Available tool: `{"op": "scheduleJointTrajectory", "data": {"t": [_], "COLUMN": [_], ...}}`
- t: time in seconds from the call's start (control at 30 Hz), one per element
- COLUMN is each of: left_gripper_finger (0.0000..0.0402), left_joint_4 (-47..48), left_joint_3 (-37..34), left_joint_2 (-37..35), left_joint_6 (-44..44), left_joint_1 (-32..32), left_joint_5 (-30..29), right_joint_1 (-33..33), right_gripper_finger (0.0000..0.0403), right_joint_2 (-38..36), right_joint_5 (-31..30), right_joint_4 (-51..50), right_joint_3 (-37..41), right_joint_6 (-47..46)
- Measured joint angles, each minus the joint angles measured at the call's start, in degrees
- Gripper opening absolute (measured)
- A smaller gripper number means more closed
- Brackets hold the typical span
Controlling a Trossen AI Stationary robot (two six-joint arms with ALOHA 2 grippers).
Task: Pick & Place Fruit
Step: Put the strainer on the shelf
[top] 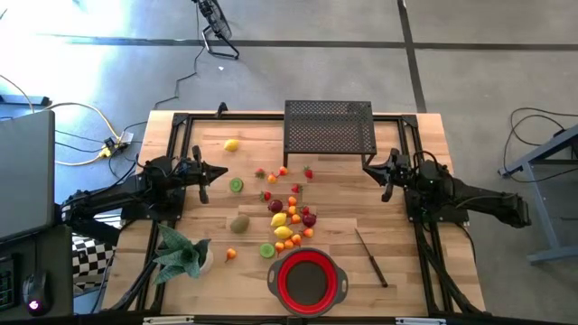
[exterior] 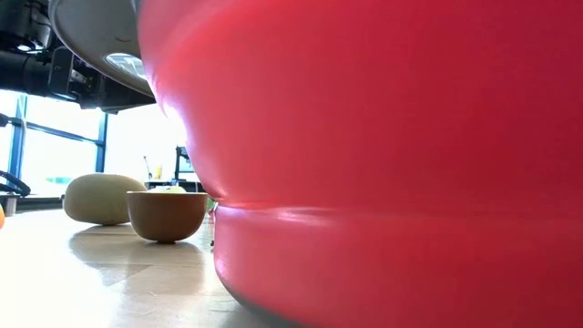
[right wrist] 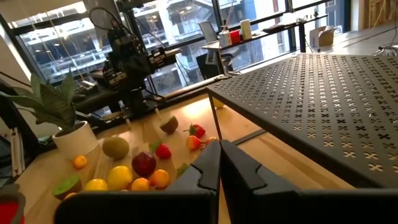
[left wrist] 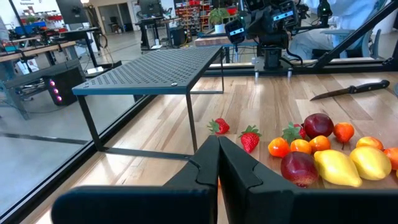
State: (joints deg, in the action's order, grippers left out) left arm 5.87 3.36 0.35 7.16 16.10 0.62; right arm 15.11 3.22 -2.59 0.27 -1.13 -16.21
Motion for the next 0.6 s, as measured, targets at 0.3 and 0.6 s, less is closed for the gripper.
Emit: {"op": "scheduleJointTrajectory", "data": {"t": [0.3, 0.6], "left_gripper_finger": [0.0, 0.0], "left_joint_4": [-1.6, -2.4], "left_joint_3": [-0.2, -0.3], "left_joint_2": [0.0, 0.0], "left_joint_6": [-13.5, -22.5], "left_joint_1": [0.0, 0.0], "left_joint_5": [0.0, 0.1], "right_joint_1": [0.0, 0.0], "right_gripper_finger": [0.0003, 0.0003], "right_joint_2": [0.0, 0.0], "right_joint_5": [-0.5, -0.4], "right_joint_4": [0.8, 0.8], "right_joint_3": [0.1, 0.1], "right_joint_6": [0.0, 0.0]}}
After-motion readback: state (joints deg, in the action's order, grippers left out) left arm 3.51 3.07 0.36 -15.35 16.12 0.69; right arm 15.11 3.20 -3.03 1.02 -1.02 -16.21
